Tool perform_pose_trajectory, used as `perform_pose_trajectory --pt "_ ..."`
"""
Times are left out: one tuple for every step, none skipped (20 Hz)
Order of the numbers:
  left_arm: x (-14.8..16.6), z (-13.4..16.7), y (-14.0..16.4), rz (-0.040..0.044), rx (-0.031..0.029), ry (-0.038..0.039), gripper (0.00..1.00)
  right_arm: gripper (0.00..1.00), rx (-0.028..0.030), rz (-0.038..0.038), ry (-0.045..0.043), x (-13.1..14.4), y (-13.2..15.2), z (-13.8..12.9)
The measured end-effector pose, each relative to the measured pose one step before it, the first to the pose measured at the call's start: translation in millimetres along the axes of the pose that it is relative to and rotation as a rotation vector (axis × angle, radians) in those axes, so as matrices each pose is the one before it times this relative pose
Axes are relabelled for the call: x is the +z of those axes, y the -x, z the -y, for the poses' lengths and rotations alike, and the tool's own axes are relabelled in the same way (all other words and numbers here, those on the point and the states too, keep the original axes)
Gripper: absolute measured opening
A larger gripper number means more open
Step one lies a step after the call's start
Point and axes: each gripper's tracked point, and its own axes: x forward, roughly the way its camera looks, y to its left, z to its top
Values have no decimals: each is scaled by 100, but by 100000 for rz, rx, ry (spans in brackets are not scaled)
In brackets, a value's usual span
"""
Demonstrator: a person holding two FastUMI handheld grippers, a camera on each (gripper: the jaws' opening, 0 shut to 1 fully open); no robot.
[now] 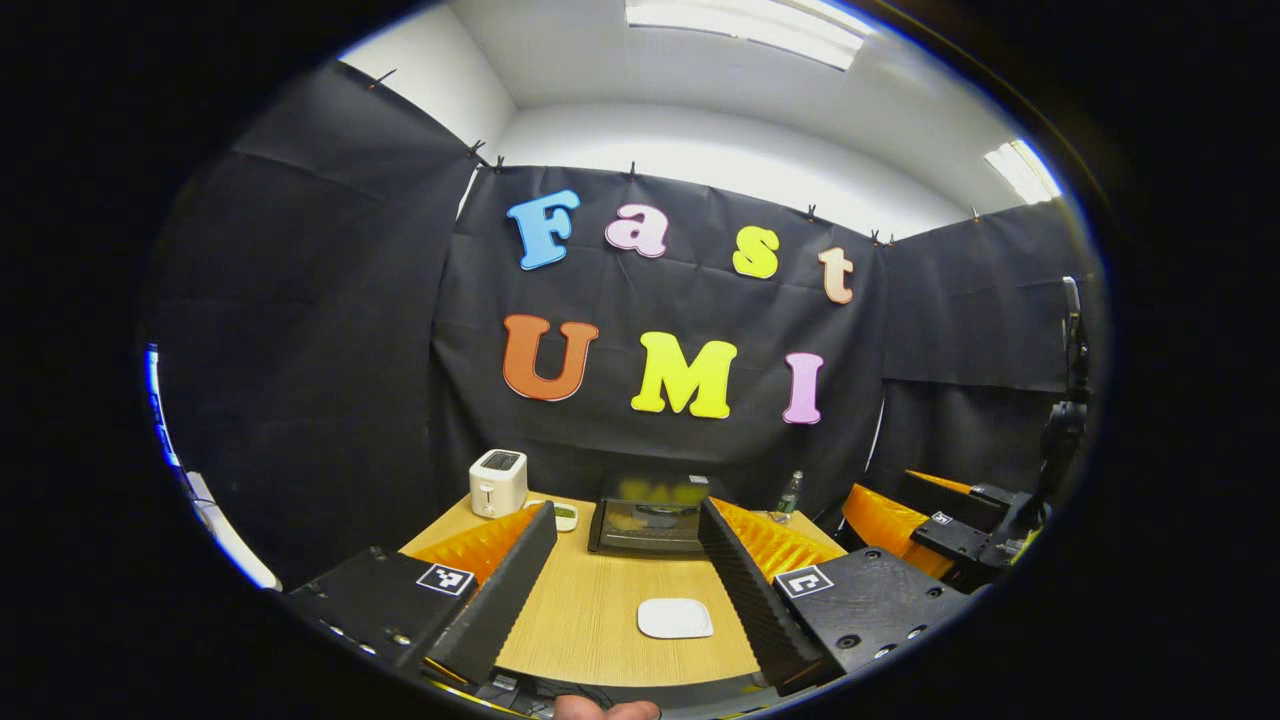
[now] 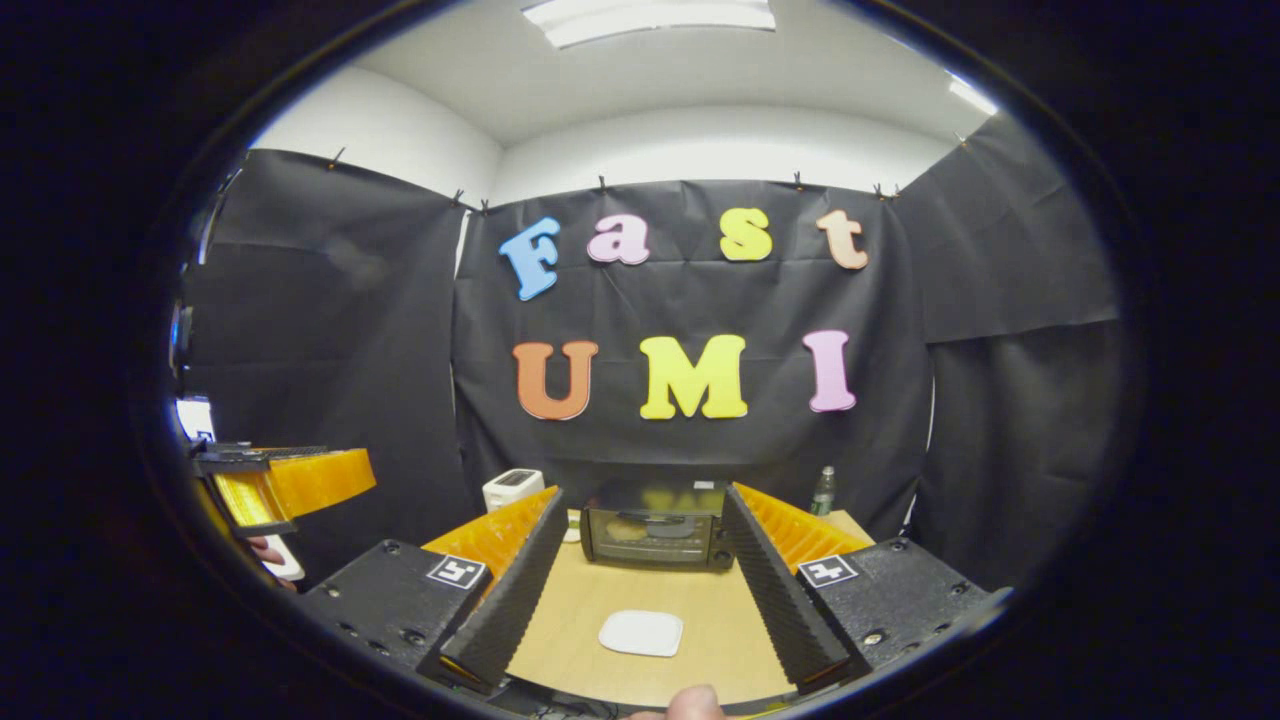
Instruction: Open the electric oven with the left hand, put the food in, and close the electric oven.
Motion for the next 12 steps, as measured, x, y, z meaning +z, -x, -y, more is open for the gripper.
perform_pose_trajectory --pt "-7 33 -3 -32 -207 116 94 99 106 -93 -28 16 100 -87" --pt "60 -35 -183 169 -106 1 94 99 1 105 -84 60 -154 -106" --pt "49 -17 -52 173 -91 -171 94 99 71 -129 -104 12 -230 -132" --pt "-173 -82 -210 -307 -96 -300 94 99 202 -348 -180 -42 -152 -112" --pt "-187 -65 190 -535 -57 -271 94 99 404 -603 -295 -194 -43 -201" --pt "-91 -153 71 -276 9 -568 94 99 321 -374 -526 -78 43 -158" --pt "-56 -239 121 -77 322 -809 94 99 140 -250 -446 72 107 -181" --pt "-102 0 -8 -183 76 -499 94 99 45 131 -320 72 -49 -104" --pt "-60 -75 80 -63 323 -162 94 99 163 17 37 85 20 -151" --pt "-48 -126 88 27 316 -94 94 99 245 313 287 86 6 -142" --pt "-57 -51 111 62 169 27 94 99 201 324 196 58 19 -104" --pt "-89 -51 20 -166 236 -101 94 99 371 521 102 142 -50 -157"
